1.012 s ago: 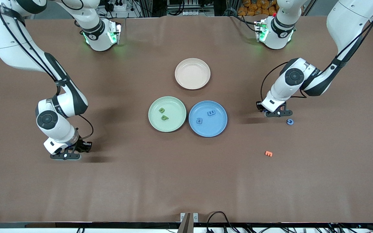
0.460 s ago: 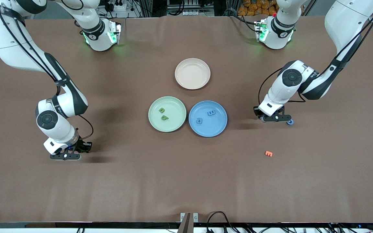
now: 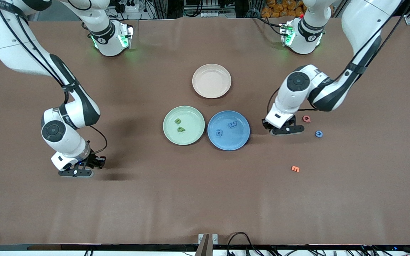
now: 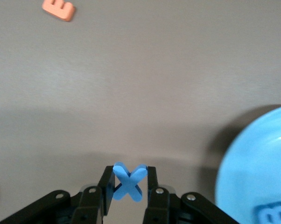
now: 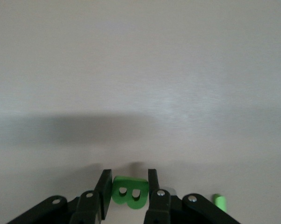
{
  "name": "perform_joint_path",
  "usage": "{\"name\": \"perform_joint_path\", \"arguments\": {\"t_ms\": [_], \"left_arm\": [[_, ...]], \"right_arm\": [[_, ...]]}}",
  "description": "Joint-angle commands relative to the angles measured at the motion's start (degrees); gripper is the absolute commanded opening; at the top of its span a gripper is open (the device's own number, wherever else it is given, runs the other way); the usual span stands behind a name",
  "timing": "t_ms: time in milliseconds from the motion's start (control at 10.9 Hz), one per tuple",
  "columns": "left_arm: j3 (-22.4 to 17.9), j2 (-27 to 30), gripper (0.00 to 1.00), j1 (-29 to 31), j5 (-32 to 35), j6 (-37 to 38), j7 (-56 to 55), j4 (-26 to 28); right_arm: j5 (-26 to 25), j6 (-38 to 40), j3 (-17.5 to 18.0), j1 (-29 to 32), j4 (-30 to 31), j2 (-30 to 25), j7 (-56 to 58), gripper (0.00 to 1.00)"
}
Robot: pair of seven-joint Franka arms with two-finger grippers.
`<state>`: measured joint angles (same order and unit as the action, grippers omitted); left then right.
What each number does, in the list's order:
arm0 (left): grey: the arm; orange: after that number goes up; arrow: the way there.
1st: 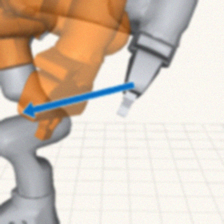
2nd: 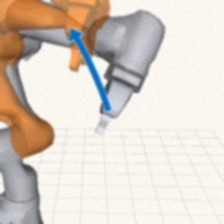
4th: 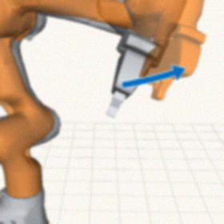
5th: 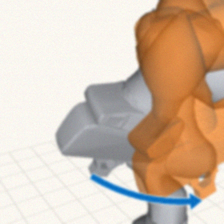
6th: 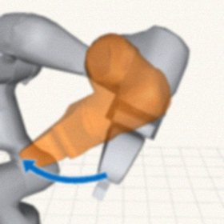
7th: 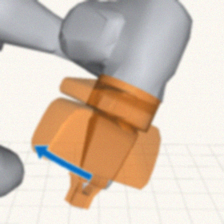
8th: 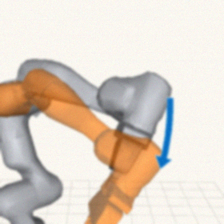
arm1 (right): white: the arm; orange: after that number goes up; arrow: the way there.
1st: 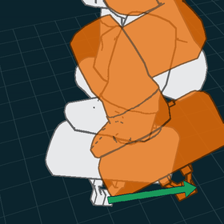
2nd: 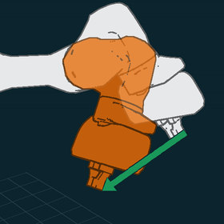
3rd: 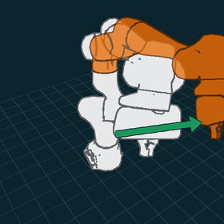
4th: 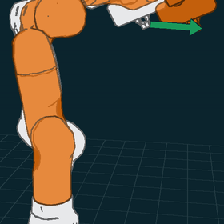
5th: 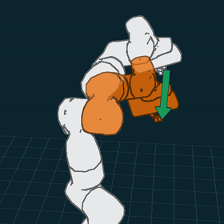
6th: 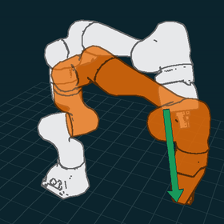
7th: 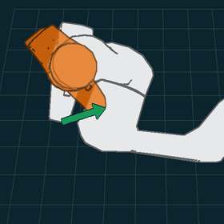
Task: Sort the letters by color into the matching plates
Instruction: 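Carry the blue X to the blue plate while the right gripper carries B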
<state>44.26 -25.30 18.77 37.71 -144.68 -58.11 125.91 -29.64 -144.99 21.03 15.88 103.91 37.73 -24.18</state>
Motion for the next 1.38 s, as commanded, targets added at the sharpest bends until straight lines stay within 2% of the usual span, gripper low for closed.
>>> {"name": "perform_joint_path", "arguments": {"t_ms": [0,276,460,736,920,1288], "left_arm": [[-0.1,-0.8,0.0,-5.6,-1.8,4.2,-6.0,-4.2],[-0.2,-3.8,0.0,-10.5,-3.8,6.8,-9.5,-9.9],[-0.3,-5.4,0.0,-12.4,-4.0,7.1,-11.1,-11.8],[-0.5,-8.3,0.0,-15.2,-3.8,7.1,-11.7,-14.7],[-1.0,-9.2,0.0,-16.7,-3.8,7.1,-12.4,-16.0],[-3.2,-11.5,0.0,-21.9,-3.7,7.1,-15.9,-18.9]], "right_arm": [[3.0,4.8,5.2,0.6,0.8,-2.7,-4.5,0.16],[3.0,9.7,12.8,-0.1,0.9,-3.5,-12.4,0.16],[3.1,10.9,15.2,-2.8,0.9,-4.0,-16.6,0.16],[6.3,11.0,14.9,-10.8,0.7,-4.2,-20.7,0.16],[6.4,11.0,14.7,-15.4,0.7,-4.0,-24.4,0.16],[6.3,12.0,14.4,-20.3,0.9,-2.8,-28.1,0.17]]}}
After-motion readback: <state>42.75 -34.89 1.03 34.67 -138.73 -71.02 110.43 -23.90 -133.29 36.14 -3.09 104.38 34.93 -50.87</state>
